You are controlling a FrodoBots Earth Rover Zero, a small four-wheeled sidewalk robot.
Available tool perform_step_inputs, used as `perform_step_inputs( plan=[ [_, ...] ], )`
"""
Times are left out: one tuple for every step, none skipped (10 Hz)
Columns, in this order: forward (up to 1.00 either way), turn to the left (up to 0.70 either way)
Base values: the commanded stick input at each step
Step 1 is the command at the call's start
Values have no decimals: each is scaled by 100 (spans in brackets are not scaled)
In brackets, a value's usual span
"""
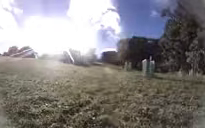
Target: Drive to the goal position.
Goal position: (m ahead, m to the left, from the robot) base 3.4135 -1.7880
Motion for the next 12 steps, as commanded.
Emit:
perform_step_inputs(
  plan=[
    [50,0],
    [50,0],
    [50,0],
    [50,0],
    [50,0],
    [50,0],
    [50,0],
    [50,0],
    [50,0],
    [50,0],
    [50,0],
    [50,0]
  ],
)
